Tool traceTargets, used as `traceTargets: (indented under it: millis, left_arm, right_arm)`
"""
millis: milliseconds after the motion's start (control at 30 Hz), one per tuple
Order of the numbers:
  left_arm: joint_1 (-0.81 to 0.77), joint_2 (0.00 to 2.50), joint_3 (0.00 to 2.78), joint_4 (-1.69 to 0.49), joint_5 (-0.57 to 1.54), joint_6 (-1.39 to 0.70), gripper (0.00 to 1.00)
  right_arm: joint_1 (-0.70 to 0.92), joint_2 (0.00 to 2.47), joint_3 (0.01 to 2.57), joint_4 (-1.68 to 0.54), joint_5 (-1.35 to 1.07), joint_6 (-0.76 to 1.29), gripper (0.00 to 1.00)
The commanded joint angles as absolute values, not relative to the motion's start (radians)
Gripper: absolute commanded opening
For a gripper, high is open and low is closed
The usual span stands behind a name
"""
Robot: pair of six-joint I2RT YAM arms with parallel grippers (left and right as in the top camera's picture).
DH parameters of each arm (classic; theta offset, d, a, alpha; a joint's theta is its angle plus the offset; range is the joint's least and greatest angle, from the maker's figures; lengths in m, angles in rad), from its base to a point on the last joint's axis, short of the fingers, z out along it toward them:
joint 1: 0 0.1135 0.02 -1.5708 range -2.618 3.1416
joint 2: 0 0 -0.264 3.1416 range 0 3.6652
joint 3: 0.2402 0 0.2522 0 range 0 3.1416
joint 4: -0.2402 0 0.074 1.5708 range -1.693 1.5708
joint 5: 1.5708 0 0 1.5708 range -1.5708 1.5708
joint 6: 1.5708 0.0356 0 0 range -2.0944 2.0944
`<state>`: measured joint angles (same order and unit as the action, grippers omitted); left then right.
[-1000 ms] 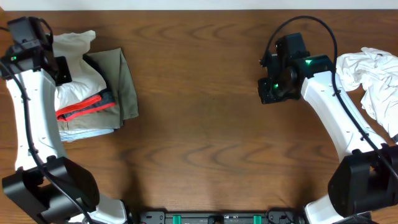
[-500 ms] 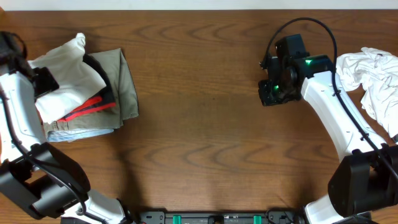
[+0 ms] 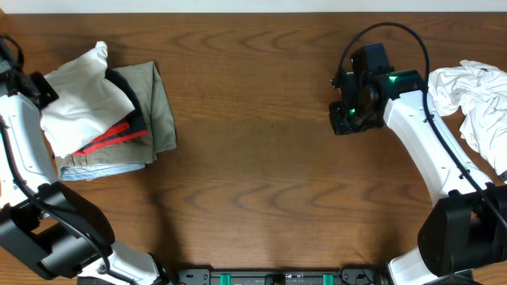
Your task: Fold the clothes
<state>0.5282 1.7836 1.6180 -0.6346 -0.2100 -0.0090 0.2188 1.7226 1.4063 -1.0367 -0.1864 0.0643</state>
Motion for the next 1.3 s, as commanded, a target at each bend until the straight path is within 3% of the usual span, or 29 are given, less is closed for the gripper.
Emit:
traceTargets:
  millis: [0,133,567,633,700,800,900,1100,1167,1200,1233,1267]
  left_arm:
    - [0.496,1.732,1.639,-0.517,-0.403,0.141,0.06]
    - [0.471,1.749,1.639,-0.431,-0.413,0.262,0.06]
    - [0.448,2.024,1.638,-0.458,-0.425,0.258,0.09]
    - [0.448,2.067,1.638,-0.458,-0.44,0.258,0.25]
    - [0.448,2.099,1.638,-0.458,-0.439,0.258,0.32]
    - [0.443,2.119,1.638,-0.461,-0.439,0.258,0.56]
    - [0.432,2.101,1.639,-0.45,-0.439,0.262,0.69]
    - [0.39,1.963,1.645,-0.439,-0.439,0.261,0.84]
    - [0.365,1.88,1.645,-0.449,-0.434,0.231,0.98]
    - [0.355,1.85,1.645,-0.458,-0.429,0.206,0.98]
    - [0.343,1.813,1.645,-0.472,-0.411,0.171,0.98]
    - [0.33,1.774,1.645,-0.495,-0.37,0.135,0.98]
  right_arm:
    - [0.214,1.707,1.414,-1.036,-0.184,0.075,0.09]
    - [0.214,1.707,1.414,-1.037,-0.184,0.074,0.1]
    - [0.214,1.707,1.414,-1.05,-0.184,0.074,0.1]
    - [0.214,1.707,1.414,-1.055,-0.184,0.074,0.1]
    - [0.214,1.707,1.414,-1.062,-0.184,0.074,0.1]
    - [0.214,1.707,1.414,-1.063,-0.184,0.074,0.11]
    - [0.214,1.707,1.414,-1.059,-0.184,0.074,0.12]
    - [0.214,1.707,1.414,-1.03,-0.184,0.074,0.2]
    - [0.214,1.707,1.414,-1.005,-0.184,0.074,0.22]
    - [0.214,1.707,1.414,-0.991,-0.183,0.074,0.24]
    - [0.214,1.707,1.414,-0.966,-0.184,0.074,0.41]
    - [0.213,1.707,1.414,-0.94,-0.184,0.074,0.64]
